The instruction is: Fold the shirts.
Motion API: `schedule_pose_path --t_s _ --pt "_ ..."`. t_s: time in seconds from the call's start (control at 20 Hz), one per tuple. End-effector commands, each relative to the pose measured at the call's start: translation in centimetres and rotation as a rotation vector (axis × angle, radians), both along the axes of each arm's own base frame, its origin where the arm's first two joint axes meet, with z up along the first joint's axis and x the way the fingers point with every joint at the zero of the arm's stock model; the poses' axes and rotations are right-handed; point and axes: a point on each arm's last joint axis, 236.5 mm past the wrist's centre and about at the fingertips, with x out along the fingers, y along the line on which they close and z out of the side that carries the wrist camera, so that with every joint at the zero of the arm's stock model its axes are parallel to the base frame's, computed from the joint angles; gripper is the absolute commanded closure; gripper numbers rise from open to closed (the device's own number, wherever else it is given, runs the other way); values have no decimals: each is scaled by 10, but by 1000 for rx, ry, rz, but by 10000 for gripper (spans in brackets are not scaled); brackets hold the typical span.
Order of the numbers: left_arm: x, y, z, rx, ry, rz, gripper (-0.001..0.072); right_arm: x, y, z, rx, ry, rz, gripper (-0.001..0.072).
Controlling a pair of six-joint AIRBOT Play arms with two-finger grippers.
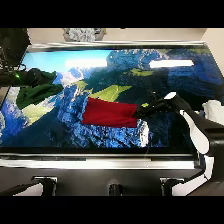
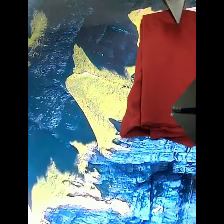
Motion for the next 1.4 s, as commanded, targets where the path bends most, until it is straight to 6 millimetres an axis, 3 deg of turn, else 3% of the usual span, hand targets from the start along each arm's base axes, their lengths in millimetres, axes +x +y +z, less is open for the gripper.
schedule_pose_path --t_s 0.0,0.15,0.25,0.4,0.55,0.7,0.9,1.2,1.35 --pt "0 0 -1 0 3 0 680 22 0 43 47 -178 46 660" --pt "0 0 -2 0 5 0 680 62 -50 127 21 -366 -45 660" --pt "0 0 -2 0 5 0 680 77 -109 178 -56 -454 -141 660" --pt "0 0 -2 0 5 0 681 74 -202 235 -170 -515 -301 660" --pt "0 0 -2 0 5 0 680 59 -281 277 -232 -562 -469 660" --pt "0 0 -2 1 4 -3 681 40 -341 294 -269 -562 -620 660" --pt "0 0 -2 1 4 -3 680 10 -393 295 -295 -534 -742 660" --pt "0 0 -2 2 3 -3 680 -41 -427 308 -335 -491 -773 659" --pt "0 0 -2 11 -4 -14 680 -91 -436 286 -395 -328 -757 659"
